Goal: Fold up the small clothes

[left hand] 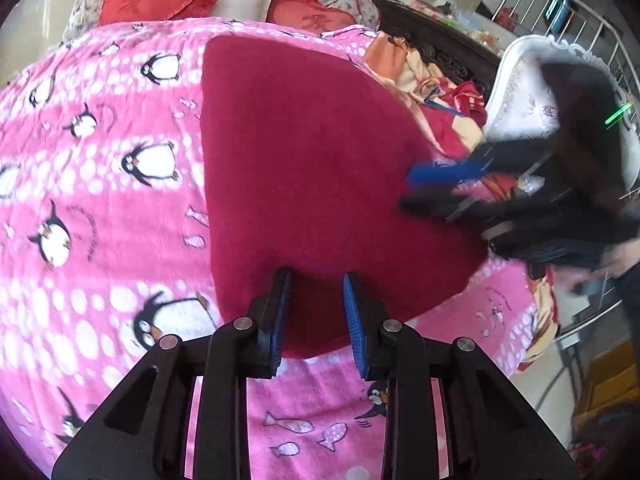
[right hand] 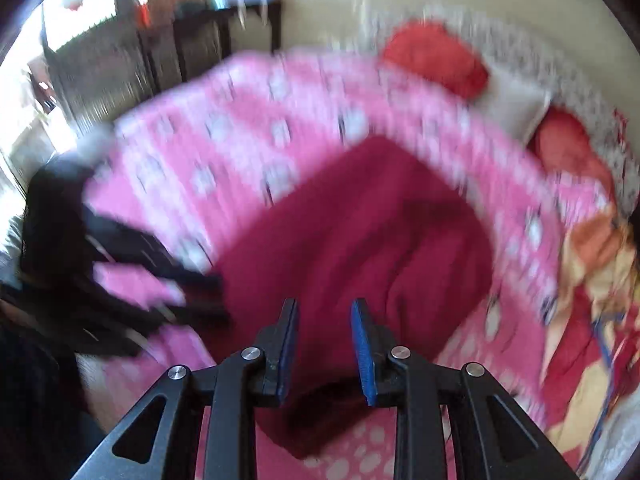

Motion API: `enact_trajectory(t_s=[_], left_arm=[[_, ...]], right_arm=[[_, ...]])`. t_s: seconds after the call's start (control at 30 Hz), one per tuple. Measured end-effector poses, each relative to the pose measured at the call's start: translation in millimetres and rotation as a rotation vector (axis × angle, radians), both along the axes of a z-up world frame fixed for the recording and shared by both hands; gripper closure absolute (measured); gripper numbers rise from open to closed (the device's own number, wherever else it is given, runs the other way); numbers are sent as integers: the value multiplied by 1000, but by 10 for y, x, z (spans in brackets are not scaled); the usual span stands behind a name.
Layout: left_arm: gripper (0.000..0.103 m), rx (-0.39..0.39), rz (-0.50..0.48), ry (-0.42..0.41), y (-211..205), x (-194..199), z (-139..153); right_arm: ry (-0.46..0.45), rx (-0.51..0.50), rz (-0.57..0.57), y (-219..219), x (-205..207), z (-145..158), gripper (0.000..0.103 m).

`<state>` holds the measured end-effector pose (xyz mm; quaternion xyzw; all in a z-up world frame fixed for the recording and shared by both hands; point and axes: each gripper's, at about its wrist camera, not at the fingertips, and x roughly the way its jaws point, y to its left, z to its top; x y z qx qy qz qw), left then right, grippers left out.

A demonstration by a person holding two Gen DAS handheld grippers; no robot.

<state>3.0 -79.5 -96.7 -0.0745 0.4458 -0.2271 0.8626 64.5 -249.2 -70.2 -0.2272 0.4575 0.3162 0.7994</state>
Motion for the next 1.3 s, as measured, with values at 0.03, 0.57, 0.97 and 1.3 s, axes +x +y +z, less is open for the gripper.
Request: enact_trajectory(t_s=[0.03, 0.57, 0.97, 1.3], left_arm=[[77, 1, 3, -3, -15, -16, -4], [76, 143, 83, -47, -226, 1827, 575], [74, 74, 154, 75, -136, 2039, 50], [65, 86, 57, -20, 64, 1559, 520]], right_arm=[[-21, 60, -2, -81, -28, -75, 79], [-94, 324, -187, -365, 94, 595, 75], [-42, 282, -307, -335, 823, -85, 72], [-33, 473, -428, -805, 441, 428, 39]])
